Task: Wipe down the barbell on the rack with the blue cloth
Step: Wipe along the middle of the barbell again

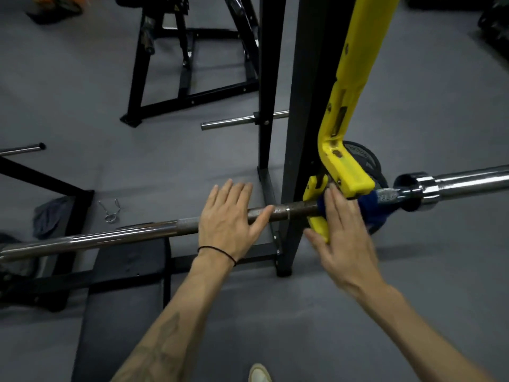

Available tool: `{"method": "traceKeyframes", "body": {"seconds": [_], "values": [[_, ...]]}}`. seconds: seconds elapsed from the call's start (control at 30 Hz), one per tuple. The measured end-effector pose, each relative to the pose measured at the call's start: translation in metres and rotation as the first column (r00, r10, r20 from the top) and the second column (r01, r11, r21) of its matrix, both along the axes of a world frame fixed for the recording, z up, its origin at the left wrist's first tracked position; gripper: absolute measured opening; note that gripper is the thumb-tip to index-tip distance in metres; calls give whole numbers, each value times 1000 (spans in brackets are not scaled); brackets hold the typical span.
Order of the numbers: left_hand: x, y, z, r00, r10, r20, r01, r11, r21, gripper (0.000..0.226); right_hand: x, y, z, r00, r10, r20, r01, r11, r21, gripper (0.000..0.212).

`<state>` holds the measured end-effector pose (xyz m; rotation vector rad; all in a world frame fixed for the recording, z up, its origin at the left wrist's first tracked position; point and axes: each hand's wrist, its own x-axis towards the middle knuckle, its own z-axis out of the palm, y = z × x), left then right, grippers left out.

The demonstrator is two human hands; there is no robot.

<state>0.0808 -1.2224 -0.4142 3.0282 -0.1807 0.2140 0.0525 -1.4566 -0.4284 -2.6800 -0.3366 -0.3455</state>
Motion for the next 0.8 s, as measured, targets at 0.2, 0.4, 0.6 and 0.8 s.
{"method": "traceKeyframes", "body": {"seconds": [0.2,0.4,0.6,0.8], "values": [[0,-2,-3,1000,2,15,-2,1000,8,78,25,-56,-11,935,-352,35,345,930,131,77],[-1,3,-6,996,-67,59,68,998,-17,81,12,8,-9,990,-94,104,79,987,139,62],[-3,2,-9,995,-76,68,80,995,-55,82,34,-69,-20,935,-284,212,274,959,73,73],[-6,5,-12,991,-96,91,98,995,-22,82,17,-50,-30,965,24,260,-36,999,41,65]]}}
